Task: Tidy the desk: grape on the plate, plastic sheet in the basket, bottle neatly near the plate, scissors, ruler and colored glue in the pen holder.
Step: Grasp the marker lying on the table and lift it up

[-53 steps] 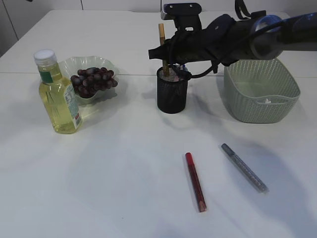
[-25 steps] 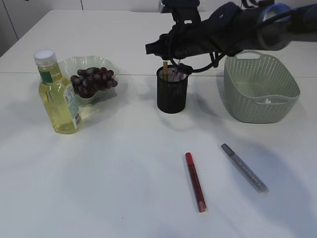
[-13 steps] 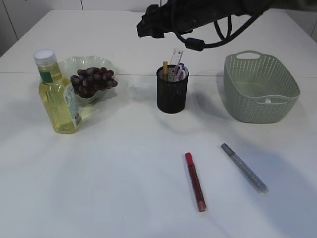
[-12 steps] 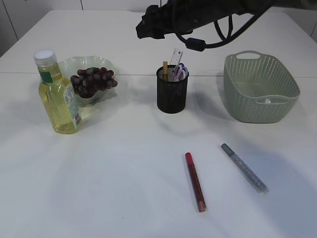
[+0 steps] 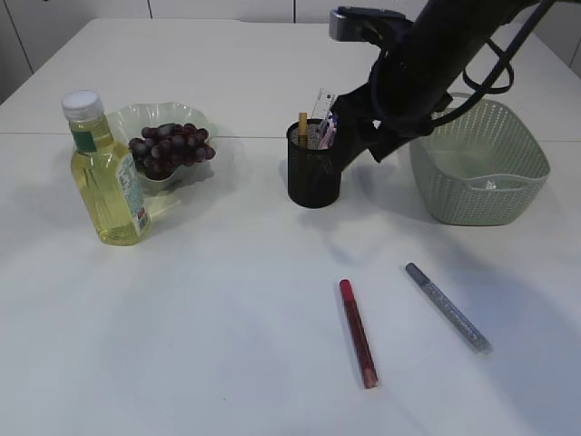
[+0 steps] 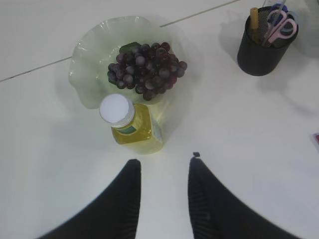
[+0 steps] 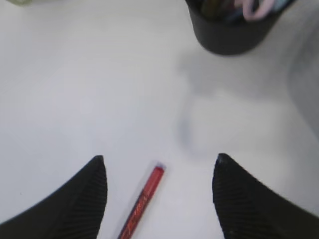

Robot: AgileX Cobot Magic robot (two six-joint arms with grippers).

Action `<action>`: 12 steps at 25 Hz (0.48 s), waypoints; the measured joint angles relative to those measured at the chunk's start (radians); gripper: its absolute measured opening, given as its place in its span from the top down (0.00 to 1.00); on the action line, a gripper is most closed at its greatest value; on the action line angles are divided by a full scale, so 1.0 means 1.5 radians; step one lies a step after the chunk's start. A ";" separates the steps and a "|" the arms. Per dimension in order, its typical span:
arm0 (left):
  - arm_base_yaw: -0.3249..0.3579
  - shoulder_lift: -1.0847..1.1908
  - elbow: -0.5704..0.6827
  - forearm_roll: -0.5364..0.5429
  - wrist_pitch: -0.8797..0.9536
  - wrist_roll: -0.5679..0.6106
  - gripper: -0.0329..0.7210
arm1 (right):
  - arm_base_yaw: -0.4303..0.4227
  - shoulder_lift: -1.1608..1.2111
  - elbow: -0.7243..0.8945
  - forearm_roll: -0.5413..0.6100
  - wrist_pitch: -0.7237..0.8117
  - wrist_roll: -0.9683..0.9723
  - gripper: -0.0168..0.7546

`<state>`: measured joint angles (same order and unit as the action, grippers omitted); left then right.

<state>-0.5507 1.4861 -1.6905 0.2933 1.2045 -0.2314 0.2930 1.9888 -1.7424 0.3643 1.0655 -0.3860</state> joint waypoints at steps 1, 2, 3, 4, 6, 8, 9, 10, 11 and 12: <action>0.000 0.000 0.000 0.000 0.000 0.000 0.64 | 0.000 0.000 0.000 -0.023 0.028 0.025 0.31; 0.000 0.000 0.000 0.000 0.000 0.000 0.64 | 0.000 0.000 0.000 -0.046 0.054 0.042 0.31; 0.000 0.000 0.000 0.000 0.000 0.000 0.64 | 0.000 0.000 0.000 -0.064 0.076 0.060 0.31; 0.000 0.000 0.000 0.000 0.000 0.000 0.64 | 0.000 0.000 0.000 -0.083 0.088 0.074 0.31; 0.000 0.000 0.000 0.000 0.000 0.000 0.64 | 0.000 0.000 0.000 -0.113 0.101 0.096 0.31; 0.000 0.000 0.000 0.000 0.000 0.000 0.64 | 0.000 0.000 0.000 -0.138 0.102 0.109 0.31; 0.000 0.000 0.000 0.000 0.000 0.000 0.64 | 0.000 0.000 0.000 -0.145 0.103 0.113 0.31; 0.000 0.000 0.000 0.000 0.000 0.000 0.64 | 0.000 0.000 0.000 -0.150 0.103 0.115 0.31; 0.000 0.000 0.000 0.000 0.000 0.000 0.64 | 0.000 0.000 0.000 -0.154 0.103 0.119 0.31; 0.000 0.000 0.000 0.000 0.000 0.000 0.64 | 0.000 0.000 0.000 -0.155 0.103 0.122 0.31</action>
<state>-0.5507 1.4861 -1.6905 0.2933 1.2049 -0.2314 0.2930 1.9888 -1.7424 0.1318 1.2206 -0.2029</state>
